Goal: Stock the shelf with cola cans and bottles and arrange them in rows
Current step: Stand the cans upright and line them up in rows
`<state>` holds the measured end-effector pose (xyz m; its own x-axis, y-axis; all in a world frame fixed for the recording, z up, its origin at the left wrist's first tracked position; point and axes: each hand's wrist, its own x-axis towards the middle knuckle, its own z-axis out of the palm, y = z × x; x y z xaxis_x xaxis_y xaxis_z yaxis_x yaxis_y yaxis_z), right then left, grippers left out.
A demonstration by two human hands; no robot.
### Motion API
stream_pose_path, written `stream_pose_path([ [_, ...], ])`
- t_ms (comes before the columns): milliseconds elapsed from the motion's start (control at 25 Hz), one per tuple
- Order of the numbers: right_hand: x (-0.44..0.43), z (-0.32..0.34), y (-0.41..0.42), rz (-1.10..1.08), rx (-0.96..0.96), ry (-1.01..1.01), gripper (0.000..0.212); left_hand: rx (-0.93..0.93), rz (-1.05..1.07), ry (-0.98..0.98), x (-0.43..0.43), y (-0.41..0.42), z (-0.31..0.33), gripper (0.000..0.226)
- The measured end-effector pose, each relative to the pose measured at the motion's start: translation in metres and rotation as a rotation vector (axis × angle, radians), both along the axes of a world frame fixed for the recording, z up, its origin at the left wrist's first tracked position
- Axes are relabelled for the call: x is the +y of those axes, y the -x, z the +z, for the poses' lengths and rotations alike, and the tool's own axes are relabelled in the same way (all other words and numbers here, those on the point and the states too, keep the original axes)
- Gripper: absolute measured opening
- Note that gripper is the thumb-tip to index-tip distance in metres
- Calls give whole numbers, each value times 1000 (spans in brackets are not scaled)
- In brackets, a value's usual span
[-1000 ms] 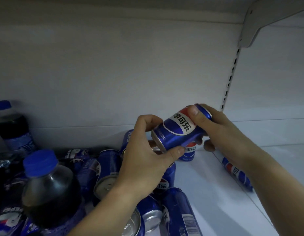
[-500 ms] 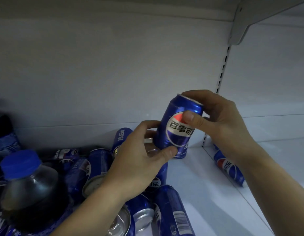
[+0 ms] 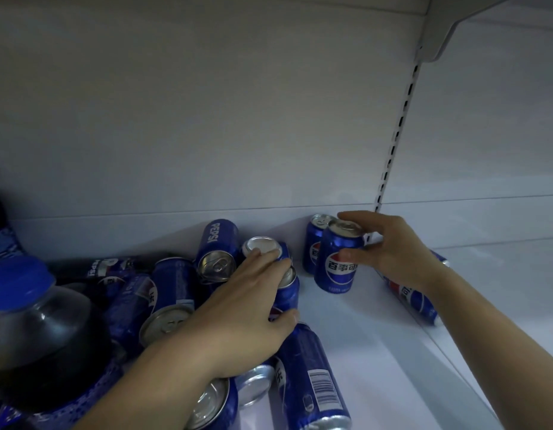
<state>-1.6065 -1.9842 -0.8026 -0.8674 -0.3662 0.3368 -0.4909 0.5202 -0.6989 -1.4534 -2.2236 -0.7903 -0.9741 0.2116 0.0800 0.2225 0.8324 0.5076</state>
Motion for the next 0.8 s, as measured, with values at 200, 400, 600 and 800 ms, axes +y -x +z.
stream_pose_path([
  [200,-2,-10,4,1,29,-98,70,-8,1,1,-2,1,-2,77],
  [400,-3,-13,4,2,25,-138,72,6,7,-14,-2,2,-3,77],
  [600,-5,-11,0,-21,12,-135,77,11,9,-16,-1,2,-4,78],
  [800,-5,-6,-4,-30,-3,-188,79,20,10,-16,-2,2,-5,78],
])
